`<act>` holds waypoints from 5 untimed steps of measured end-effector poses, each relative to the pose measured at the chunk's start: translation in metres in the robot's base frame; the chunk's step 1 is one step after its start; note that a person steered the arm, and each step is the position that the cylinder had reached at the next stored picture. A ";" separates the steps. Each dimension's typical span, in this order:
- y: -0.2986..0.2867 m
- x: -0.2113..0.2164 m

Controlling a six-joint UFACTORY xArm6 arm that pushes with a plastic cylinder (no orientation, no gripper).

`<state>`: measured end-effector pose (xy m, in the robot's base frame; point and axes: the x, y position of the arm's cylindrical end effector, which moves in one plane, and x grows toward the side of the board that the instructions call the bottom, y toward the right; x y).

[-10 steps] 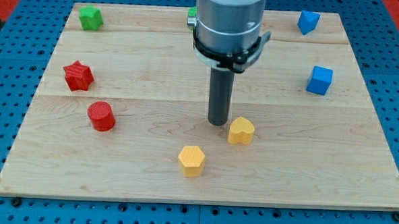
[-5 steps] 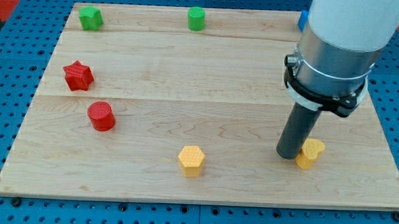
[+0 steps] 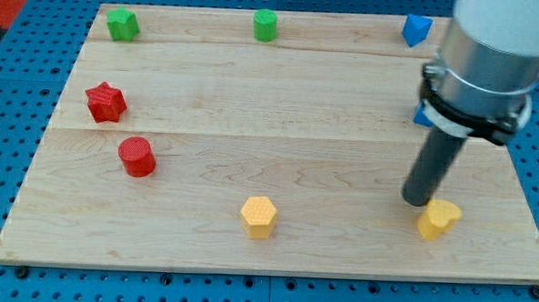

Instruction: Push the yellow heart to the bottom right

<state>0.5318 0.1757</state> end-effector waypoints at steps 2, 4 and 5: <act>0.007 0.001; -0.060 -0.015; -0.121 -0.019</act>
